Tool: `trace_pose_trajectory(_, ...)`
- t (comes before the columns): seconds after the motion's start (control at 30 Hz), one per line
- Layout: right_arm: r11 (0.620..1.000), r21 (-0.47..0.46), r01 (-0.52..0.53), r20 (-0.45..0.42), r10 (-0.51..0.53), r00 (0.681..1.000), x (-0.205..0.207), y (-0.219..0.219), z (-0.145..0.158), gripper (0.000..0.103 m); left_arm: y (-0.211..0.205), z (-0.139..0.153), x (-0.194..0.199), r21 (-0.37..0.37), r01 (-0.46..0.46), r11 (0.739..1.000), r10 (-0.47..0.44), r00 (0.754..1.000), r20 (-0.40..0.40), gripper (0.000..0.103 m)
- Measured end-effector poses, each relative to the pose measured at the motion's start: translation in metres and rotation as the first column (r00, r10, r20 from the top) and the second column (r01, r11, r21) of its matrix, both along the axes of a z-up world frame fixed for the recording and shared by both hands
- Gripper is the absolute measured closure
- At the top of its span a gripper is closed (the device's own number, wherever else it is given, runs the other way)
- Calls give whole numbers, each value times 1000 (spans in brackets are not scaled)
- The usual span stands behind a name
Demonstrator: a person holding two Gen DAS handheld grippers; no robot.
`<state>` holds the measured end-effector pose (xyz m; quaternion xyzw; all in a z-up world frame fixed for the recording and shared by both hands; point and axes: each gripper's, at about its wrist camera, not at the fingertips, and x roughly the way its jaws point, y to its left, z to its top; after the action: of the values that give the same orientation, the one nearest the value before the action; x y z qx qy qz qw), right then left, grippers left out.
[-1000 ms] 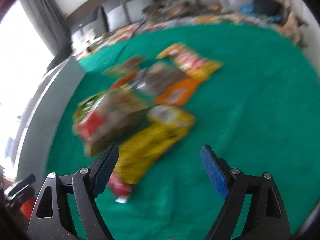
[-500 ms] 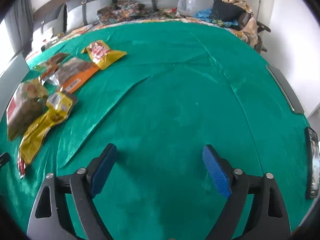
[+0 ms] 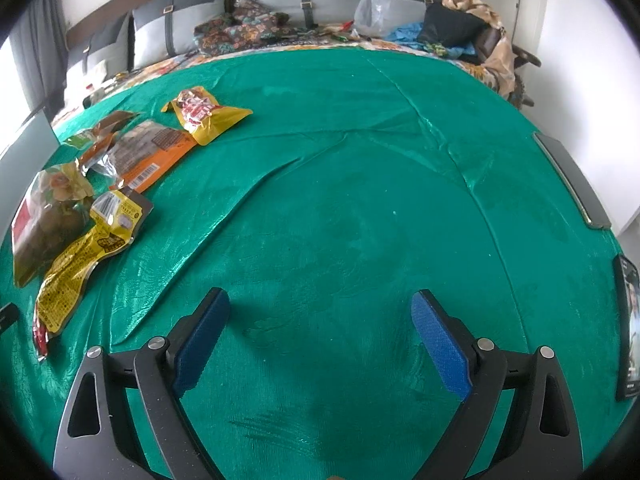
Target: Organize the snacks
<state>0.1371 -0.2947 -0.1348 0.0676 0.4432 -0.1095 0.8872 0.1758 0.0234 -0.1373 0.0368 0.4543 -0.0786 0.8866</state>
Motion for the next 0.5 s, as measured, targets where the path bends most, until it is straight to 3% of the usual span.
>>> trace_pose_trajectory(0.5,1000,0,0,0,0,1000,0,0,0,8,-1,0,-2,3,-4,1000,4,1000,0,0)
